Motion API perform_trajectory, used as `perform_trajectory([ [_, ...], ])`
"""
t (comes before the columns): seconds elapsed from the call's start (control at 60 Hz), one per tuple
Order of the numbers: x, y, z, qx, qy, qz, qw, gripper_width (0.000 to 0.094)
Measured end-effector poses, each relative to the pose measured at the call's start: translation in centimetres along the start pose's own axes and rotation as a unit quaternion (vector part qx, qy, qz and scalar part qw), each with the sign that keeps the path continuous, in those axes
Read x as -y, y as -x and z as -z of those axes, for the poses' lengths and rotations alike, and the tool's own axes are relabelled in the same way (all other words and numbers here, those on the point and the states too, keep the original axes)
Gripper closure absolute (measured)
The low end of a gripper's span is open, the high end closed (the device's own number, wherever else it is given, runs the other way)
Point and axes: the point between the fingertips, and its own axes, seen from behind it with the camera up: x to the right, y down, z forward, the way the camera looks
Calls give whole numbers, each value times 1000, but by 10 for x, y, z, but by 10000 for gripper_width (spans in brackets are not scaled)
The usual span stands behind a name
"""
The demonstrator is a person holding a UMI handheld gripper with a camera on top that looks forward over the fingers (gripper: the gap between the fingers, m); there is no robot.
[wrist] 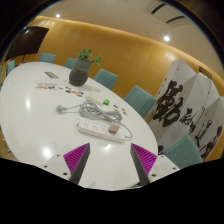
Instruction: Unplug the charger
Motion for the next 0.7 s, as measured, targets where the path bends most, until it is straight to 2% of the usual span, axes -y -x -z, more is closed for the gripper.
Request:
perform_trajectory([
  [0.25, 12, -4, -110, 27, -36, -96, 994, 80],
  [0.417, 18, -7, -178, 54, -42, -179, 981, 75],
  [0.517, 17, -10, -208, 64, -32, -224, 972, 108],
  [0.6, 13, -9, -232, 63, -20, -248, 967, 224],
  [0.7, 20, -7, -245, 71, -28, -261, 962, 494],
])
